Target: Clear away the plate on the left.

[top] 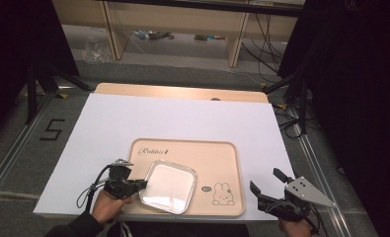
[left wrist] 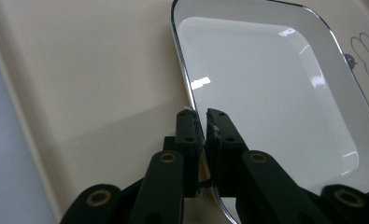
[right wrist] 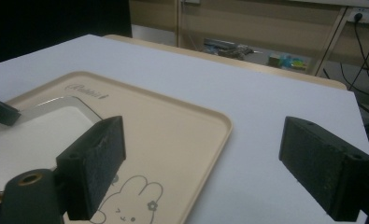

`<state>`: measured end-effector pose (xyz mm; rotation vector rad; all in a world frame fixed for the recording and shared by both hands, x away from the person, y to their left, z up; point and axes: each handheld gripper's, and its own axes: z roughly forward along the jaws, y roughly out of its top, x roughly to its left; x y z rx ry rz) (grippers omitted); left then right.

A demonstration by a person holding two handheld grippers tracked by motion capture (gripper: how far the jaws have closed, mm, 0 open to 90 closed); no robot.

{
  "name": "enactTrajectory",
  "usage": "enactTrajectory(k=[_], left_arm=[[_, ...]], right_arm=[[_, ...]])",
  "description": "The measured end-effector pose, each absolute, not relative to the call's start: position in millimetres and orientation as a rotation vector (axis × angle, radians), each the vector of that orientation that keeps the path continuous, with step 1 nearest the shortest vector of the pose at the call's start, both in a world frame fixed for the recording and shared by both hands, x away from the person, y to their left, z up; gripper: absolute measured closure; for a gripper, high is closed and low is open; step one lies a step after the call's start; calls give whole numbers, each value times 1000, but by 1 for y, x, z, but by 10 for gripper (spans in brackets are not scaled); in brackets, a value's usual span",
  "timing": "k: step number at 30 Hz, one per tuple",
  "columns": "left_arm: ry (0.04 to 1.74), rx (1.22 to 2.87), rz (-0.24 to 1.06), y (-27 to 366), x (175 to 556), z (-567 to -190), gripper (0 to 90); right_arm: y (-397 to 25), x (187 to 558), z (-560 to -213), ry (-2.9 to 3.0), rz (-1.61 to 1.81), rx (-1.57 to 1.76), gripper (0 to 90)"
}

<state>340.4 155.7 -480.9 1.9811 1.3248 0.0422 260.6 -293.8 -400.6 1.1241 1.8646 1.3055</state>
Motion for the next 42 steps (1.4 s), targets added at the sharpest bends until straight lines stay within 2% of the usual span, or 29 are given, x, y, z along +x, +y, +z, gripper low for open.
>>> enactTrajectory(k=[19, 42], left_arm=[[1286, 1999, -43, 146, 330, -480, 785], [1285, 1987, -79, 132, 322, -482, 752]], right_arm=[[-294, 261, -401, 1866, 1300, 1123, 153], [-293, 261, -401, 1867, 1302, 1125, 153]])
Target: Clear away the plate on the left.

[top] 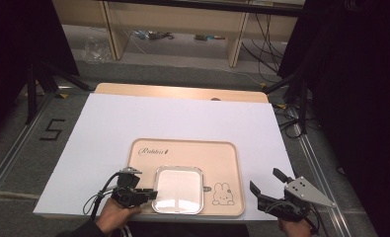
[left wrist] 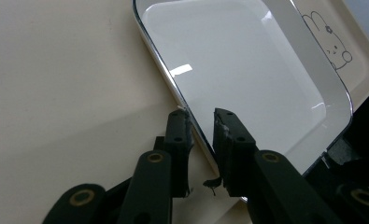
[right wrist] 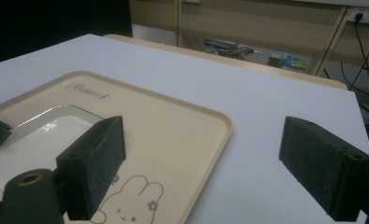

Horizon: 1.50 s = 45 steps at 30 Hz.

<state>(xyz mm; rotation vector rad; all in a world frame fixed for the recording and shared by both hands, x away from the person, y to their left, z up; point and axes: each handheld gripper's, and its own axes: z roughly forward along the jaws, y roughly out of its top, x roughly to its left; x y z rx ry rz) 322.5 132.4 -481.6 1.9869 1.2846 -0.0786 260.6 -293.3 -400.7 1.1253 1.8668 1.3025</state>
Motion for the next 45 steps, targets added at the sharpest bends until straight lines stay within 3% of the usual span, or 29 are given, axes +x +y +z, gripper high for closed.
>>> enactTrajectory(k=[11, 21, 24, 35, 45], left_arm=[[1247, 2008, -108, 131, 322, -482, 734], [1263, 1994, -97, 133, 324, -476, 522], [1264, 2012, -74, 133, 325, -475, 426], [1323, 1956, 30, 140, 328, -469, 219], [1268, 1846, 114, 153, 326, -453, 126]], right_arm=[[-293, 261, -401, 1866, 1301, 1125, 153], [-294, 260, -400, 1884, 1274, 1127, 153], [-294, 260, -400, 1882, 1279, 1125, 152], [-294, 260, -400, 1885, 1273, 1119, 153], [-294, 260, -400, 1870, 1289, 1114, 153]])
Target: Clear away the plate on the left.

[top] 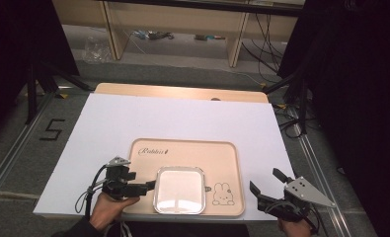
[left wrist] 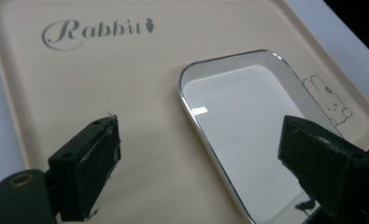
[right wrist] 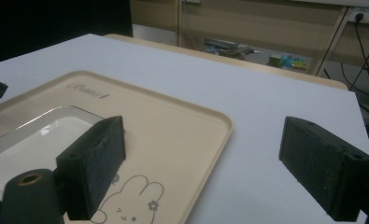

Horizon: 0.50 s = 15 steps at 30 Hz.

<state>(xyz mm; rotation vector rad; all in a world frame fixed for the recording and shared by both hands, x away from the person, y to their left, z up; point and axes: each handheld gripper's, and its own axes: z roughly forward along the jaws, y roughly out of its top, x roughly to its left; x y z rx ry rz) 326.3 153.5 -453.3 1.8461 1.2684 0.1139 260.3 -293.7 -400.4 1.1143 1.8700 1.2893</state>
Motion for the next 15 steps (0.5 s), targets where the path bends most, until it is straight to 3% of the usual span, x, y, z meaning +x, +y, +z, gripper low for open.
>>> enactTrajectory(k=[15], left_arm=[[1187, 1776, 189, 156, 320, -446, 120]], right_arm=[[-294, 260, -400, 1870, 1287, 1109, 153]])
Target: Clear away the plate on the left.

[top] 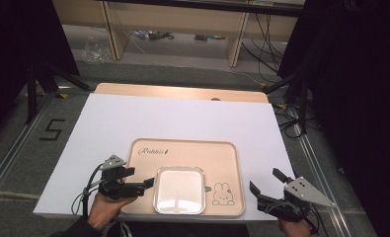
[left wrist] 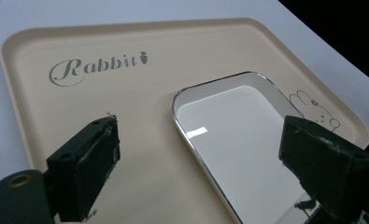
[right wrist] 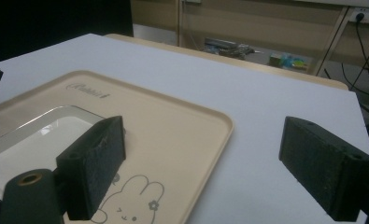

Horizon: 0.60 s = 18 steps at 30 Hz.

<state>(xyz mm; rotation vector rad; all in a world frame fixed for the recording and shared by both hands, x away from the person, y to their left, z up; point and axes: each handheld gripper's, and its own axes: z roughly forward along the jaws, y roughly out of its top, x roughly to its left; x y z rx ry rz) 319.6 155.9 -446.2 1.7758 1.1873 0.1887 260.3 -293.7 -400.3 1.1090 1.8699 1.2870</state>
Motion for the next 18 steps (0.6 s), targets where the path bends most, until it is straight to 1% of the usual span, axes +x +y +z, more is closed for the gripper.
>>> enactTrajectory(k=[7, 18], left_arm=[[1165, 1750, 194, 162, 316, -443, 124], [1112, 1738, 250, 168, 307, -438, 128]], right_arm=[[-294, 260, -400, 1871, 1287, 1111, 152], [-293, 259, -400, 1889, 1277, 1116, 152]])
